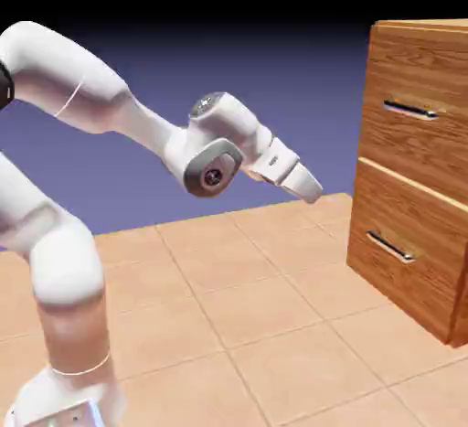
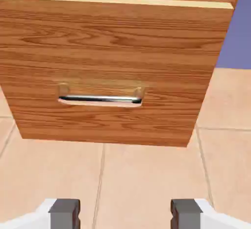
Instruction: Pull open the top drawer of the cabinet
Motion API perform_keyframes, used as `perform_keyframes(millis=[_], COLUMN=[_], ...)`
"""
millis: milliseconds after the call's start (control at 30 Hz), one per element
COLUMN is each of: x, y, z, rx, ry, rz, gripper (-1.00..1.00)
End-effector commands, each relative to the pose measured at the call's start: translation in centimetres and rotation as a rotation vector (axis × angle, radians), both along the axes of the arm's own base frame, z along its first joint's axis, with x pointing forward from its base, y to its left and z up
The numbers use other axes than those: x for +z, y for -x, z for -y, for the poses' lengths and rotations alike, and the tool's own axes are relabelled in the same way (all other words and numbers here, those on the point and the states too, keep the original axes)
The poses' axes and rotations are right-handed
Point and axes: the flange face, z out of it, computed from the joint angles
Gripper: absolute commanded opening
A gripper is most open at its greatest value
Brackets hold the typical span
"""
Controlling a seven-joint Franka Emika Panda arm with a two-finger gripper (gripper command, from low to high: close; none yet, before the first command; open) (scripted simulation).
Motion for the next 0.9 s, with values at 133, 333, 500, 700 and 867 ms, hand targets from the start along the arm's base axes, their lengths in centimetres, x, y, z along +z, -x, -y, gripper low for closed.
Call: perform_keyframes(millis=[133,333,500,700,867], x=[3.3,6.8,9.1,11.1,12.1], y=[-1.1,-2.1,-2.9,-3.9,-5.0], z=[1.5,2.7,3.1,3.0,2.6], rx=[-0.112,-0.224,-0.299,-0.37,-0.414], ry=[-0.074,-0.173,-0.262,-0.378,-0.481], rz=[0.063,0.14,0.203,0.275,0.33], gripper=[0.0,0.0,0.0,0.0,0.0])
